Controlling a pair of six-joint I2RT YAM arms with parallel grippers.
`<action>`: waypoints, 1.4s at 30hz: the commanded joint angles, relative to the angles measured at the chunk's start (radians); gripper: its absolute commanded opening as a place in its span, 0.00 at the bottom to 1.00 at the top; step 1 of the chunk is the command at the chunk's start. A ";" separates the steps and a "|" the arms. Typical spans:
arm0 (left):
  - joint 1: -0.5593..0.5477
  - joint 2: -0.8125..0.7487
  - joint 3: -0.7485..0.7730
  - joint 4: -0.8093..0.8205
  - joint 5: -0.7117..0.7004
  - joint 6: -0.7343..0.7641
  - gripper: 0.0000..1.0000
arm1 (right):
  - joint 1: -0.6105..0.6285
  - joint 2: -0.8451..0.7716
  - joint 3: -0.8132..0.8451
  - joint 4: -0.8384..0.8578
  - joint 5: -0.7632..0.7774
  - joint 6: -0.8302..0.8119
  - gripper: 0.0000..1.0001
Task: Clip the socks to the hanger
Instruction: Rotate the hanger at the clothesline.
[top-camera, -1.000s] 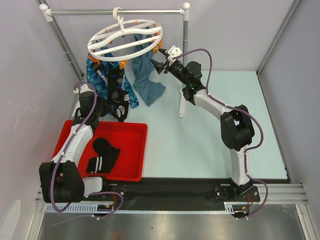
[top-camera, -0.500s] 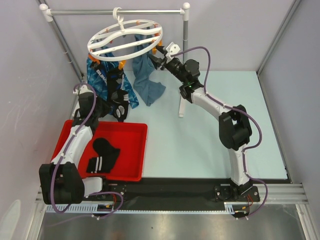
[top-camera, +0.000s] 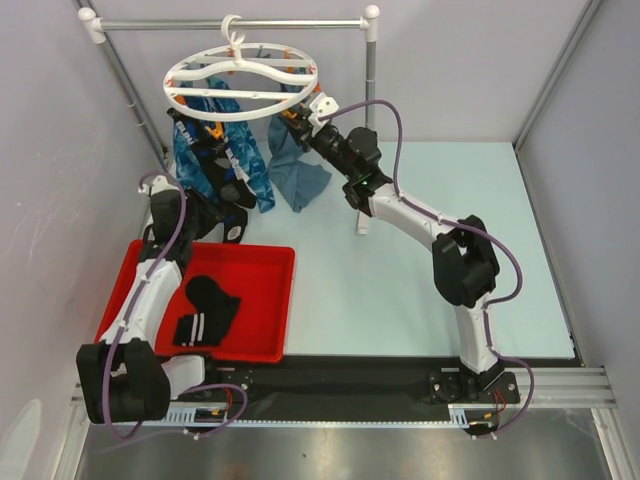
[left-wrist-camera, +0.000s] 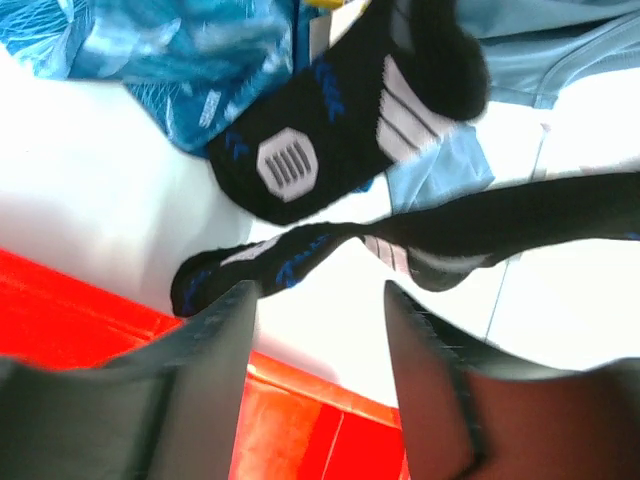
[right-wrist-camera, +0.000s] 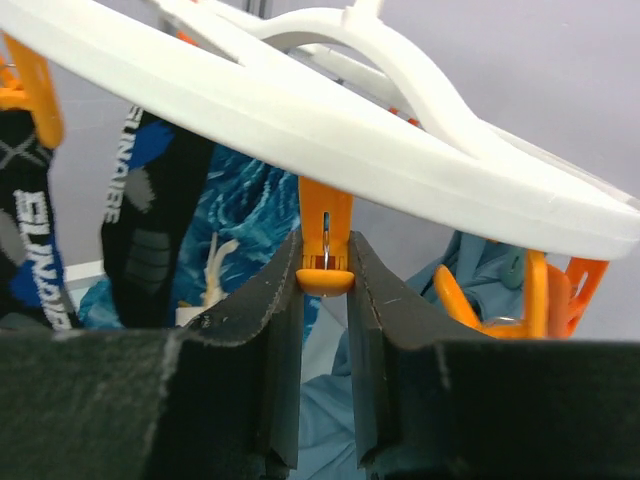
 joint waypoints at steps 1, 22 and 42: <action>0.013 -0.075 -0.009 -0.028 -0.001 -0.009 0.61 | 0.075 -0.099 -0.029 -0.024 0.097 -0.057 0.13; 0.022 -0.502 -0.017 -0.071 0.176 -0.095 0.66 | 0.342 -0.087 0.121 -0.249 0.445 -0.019 0.20; 0.048 0.133 0.270 -0.039 0.043 -0.026 0.61 | 0.307 -0.213 -0.048 -0.303 0.389 -0.019 0.67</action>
